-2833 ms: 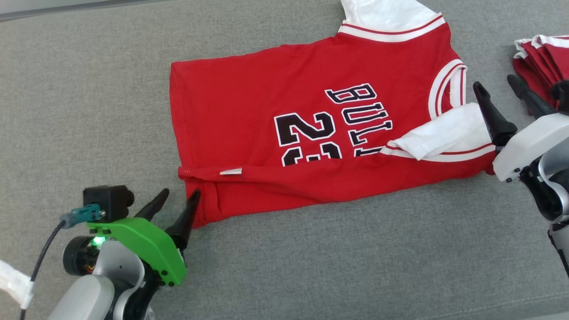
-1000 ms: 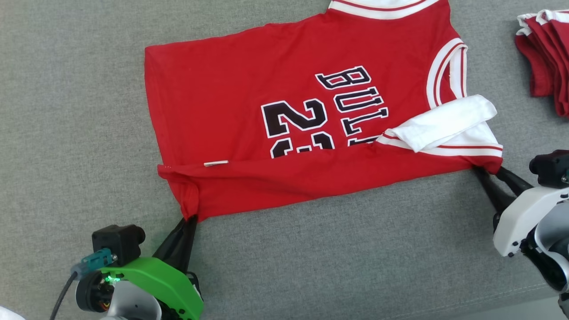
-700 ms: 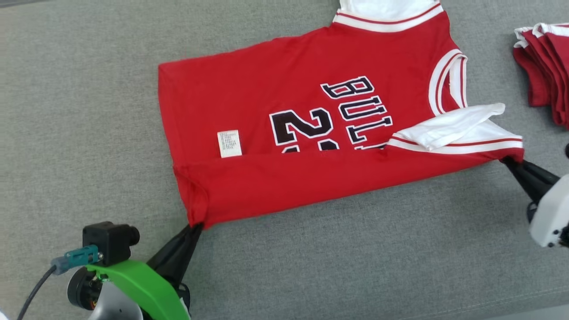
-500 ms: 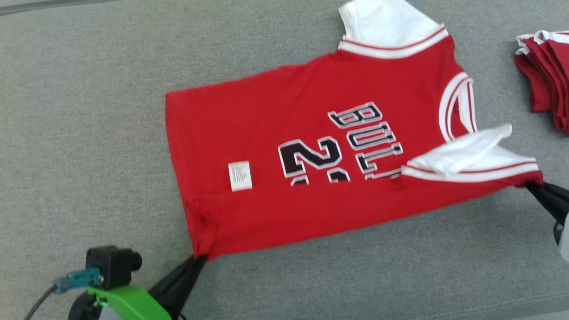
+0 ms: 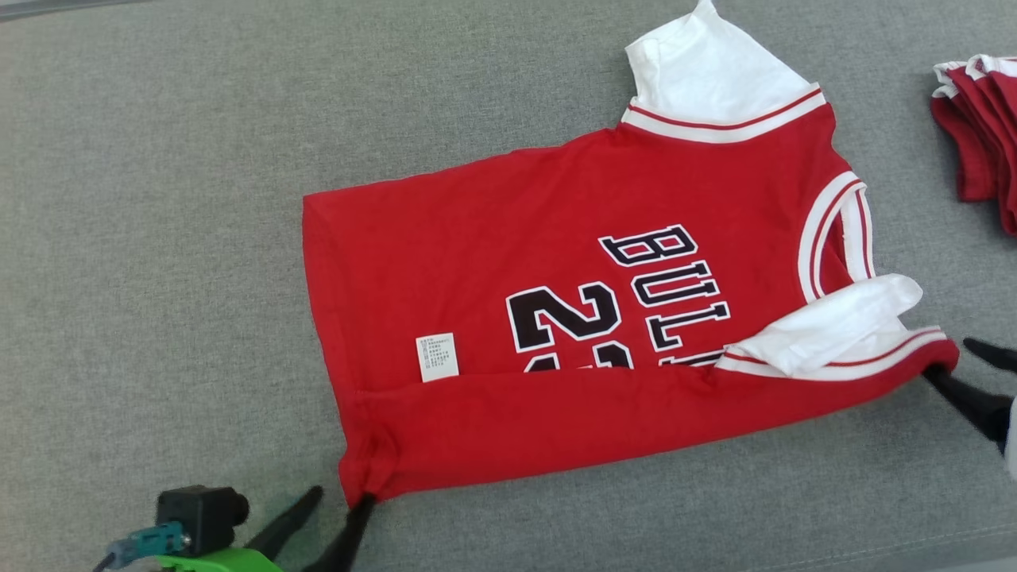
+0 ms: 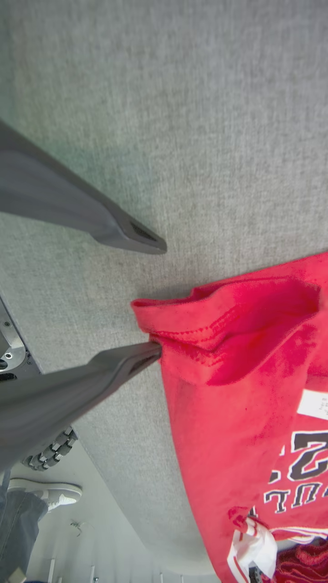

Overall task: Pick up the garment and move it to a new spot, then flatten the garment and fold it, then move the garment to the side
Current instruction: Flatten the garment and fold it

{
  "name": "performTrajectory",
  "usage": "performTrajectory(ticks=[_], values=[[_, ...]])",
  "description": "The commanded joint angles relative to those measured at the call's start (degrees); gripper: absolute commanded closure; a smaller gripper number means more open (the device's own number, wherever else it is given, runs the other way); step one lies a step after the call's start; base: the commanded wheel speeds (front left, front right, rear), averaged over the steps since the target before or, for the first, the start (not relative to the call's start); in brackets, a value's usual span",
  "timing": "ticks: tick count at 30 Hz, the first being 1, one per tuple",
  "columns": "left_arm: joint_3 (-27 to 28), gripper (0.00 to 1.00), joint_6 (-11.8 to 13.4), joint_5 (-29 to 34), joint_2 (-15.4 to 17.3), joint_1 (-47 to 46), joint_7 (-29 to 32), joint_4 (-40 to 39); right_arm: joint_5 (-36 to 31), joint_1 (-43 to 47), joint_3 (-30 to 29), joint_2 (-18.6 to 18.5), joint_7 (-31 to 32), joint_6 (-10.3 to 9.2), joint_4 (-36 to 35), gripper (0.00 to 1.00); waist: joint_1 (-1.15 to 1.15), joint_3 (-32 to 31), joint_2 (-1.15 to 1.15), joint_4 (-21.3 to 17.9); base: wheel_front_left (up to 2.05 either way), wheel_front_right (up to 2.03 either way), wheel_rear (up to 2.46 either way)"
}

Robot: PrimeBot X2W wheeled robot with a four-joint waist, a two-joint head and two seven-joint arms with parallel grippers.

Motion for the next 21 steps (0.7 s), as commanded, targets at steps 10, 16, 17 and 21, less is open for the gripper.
performTrajectory(ticks=[10, 16, 17, 21], values=[[6.36, 0.0, 5.15, 5.89, 6.77, -15.22, 5.33, -7.97, -3.37, -17.75, -7.31, -3.3, 5.46, -0.01, -7.78, 0.0, 0.0, 8.81, 0.0, 1.32, 0.0, 0.0, 0.0], [3.26, 0.0, 4.26, 8.21, 3.26, -30.61, 9.72, -1.55, -12.28, -36.41, 0.13, 4.76, 8.39, -0.04, -0.97, 0.0, 0.0, 14.35, 0.0, 3.4, 0.0, 0.0, 0.0], [2.59, 0.0, 4.04, 8.6, 2.3, -32.9, 10.06, -0.16, -13.68, -39.68, 1.54, 6.56, 8.59, -0.03, 1.26, 0.0, 0.0, 14.97, 0.0, 3.87, 0.0, 0.0, 0.0], [0.16, 0.0, 2.57, 9.76, -0.18, -38.68, 11.21, 3.37, -17.07, -48.67, 5.83, 11.23, 8.85, -0.03, 9.36, 0.0, 0.0, 16.68, 0.0, 5.43, 0.0, 0.0, 0.0]])
